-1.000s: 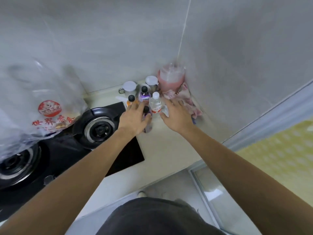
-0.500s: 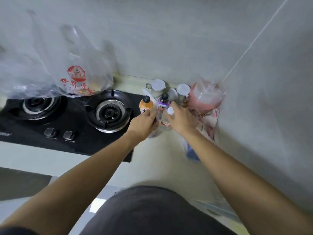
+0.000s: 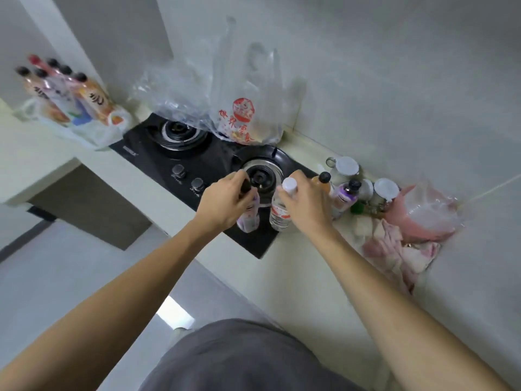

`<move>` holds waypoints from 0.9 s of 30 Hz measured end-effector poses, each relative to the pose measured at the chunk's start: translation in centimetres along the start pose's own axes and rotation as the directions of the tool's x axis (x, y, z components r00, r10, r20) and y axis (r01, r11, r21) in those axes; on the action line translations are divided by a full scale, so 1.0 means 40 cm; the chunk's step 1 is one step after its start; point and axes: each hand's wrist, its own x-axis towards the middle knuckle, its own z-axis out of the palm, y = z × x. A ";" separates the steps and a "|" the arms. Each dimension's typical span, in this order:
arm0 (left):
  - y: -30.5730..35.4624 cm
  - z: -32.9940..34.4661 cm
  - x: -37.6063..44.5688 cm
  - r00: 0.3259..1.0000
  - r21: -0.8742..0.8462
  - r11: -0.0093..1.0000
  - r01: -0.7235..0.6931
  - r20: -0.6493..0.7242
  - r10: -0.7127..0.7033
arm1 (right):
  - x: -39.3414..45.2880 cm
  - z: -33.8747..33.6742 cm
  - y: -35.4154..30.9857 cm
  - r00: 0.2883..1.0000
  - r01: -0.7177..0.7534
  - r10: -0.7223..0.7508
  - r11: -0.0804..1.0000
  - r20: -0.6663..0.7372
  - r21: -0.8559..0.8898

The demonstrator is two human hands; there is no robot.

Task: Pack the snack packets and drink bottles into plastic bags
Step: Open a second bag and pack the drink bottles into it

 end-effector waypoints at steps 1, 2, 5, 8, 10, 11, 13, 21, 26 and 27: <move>-0.038 -0.036 -0.013 0.999 0.010 0.999 0.036 -0.015 -0.036 | 0.011 0.019 -0.044 1.000 0.027 -0.028 0.999 0.012 0.020; -0.082 -0.070 -0.027 0.997 0.020 0.997 0.077 -0.027 -0.077 | 0.023 0.037 -0.092 0.998 0.055 -0.056 0.998 0.023 0.041; -0.217 -0.177 -0.077 0.980 0.021 0.983 0.184 -0.076 -0.182 | 0.056 0.103 -0.245 0.990 0.135 -0.139 0.986 0.032 0.098; -0.358 -0.293 -0.134 0.960 0.006 0.969 0.247 -0.140 -0.243 | 0.080 0.183 -0.410 0.984 0.171 -0.177 0.976 0.033 0.138; -0.458 -0.370 -0.168 0.949 0.009 0.962 0.274 -0.164 -0.268 | 0.094 0.243 -0.526 0.981 0.181 -0.189 0.972 0.039 0.147; -0.509 -0.408 -0.184 0.945 0.014 0.957 0.288 -0.164 -0.282 | 0.101 0.273 -0.585 0.982 0.177 -0.186 0.972 0.045 0.152; -0.612 -0.480 -0.212 0.939 0.028 0.949 0.314 -0.159 -0.306 | 0.116 0.333 -0.699 0.982 0.164 -0.177 0.971 0.064 0.172; -0.942 -0.732 -0.230 0.934 0.076 0.947 0.312 -0.208 -0.291 | 0.231 0.493 -1.066 0.982 0.124 -0.159 0.949 0.098 0.289; -1.092 -0.811 -0.142 0.926 0.084 0.947 0.311 -0.252 -0.281 | 0.358 0.603 -1.188 0.975 0.169 -0.202 0.940 0.087 0.297; -1.119 -0.818 -0.116 0.926 0.076 0.949 0.307 -0.253 -0.279 | 0.388 0.628 -1.203 0.976 0.163 -0.197 0.941 0.089 0.297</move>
